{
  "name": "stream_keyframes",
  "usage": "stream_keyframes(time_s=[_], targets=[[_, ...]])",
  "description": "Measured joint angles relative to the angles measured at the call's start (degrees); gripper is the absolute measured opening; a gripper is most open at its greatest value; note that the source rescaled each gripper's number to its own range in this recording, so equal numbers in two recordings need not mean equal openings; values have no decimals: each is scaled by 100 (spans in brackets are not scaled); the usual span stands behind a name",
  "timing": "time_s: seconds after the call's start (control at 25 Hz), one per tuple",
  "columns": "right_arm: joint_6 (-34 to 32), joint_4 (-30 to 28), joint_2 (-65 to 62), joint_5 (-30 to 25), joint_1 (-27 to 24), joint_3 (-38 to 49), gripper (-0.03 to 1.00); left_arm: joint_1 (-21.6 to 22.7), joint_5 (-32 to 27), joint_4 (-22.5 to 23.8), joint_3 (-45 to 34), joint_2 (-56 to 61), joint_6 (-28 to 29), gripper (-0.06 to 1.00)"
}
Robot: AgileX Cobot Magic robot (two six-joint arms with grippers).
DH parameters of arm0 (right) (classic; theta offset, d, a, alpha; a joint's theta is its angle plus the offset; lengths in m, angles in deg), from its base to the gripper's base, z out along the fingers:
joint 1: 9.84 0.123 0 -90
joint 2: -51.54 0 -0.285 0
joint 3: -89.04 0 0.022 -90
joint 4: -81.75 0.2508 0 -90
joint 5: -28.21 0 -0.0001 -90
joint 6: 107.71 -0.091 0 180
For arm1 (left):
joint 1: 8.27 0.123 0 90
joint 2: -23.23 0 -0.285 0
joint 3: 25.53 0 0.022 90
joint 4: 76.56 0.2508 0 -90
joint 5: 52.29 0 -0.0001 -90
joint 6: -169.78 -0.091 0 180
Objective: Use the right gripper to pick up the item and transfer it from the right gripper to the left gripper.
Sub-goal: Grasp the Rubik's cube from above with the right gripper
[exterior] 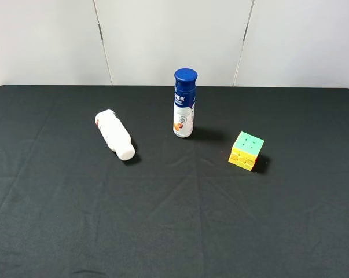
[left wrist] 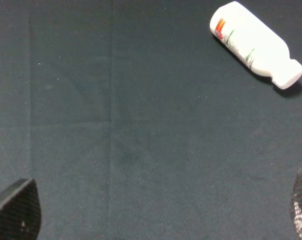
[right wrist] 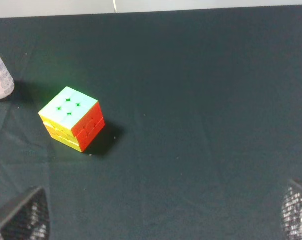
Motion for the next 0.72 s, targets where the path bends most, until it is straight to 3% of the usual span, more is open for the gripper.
stream_keyframes(time_s=[0.4, 0.72], targets=[[5, 210, 63, 6, 0, -145, 100, 0, 0, 0, 0, 0, 0, 100], [505, 460, 1642, 6, 0, -1234, 100, 0, 0, 0, 0, 0, 0, 100]])
